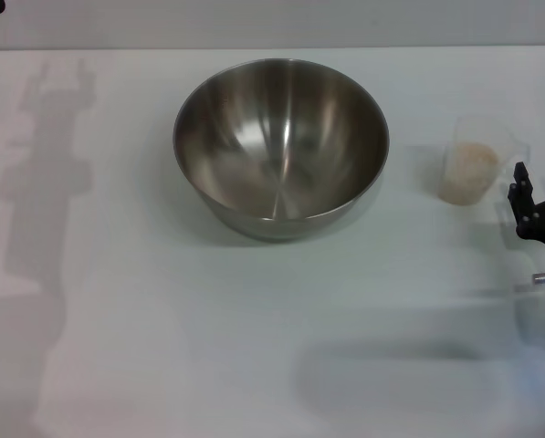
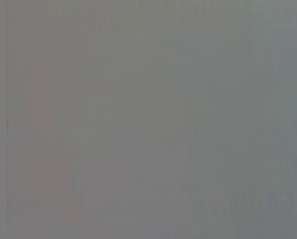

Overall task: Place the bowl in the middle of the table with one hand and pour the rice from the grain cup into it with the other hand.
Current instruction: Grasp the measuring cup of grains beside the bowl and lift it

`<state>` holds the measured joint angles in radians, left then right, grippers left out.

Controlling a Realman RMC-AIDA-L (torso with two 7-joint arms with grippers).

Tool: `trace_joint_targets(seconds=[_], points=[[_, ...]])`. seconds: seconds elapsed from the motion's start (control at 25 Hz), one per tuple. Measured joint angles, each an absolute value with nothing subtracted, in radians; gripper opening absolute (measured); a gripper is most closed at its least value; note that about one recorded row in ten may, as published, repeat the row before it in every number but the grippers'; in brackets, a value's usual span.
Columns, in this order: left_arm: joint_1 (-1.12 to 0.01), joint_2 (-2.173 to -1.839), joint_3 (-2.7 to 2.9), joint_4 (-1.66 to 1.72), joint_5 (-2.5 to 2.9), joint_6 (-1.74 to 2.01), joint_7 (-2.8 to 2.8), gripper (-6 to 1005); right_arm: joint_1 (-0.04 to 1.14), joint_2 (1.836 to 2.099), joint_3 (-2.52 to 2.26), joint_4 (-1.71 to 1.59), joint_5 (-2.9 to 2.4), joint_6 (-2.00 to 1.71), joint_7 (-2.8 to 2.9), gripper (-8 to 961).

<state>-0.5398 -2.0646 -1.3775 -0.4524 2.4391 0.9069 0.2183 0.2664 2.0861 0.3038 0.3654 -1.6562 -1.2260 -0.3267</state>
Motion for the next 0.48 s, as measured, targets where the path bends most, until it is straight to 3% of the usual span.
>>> trace_joint_targets(seconds=[0.48], points=[[-0.543, -2.064, -1.379, -0.452, 2.439, 0.908, 0.222, 518, 0.272, 2.087, 0.305, 0.361, -1.651, -1.220, -0.327, 544]])
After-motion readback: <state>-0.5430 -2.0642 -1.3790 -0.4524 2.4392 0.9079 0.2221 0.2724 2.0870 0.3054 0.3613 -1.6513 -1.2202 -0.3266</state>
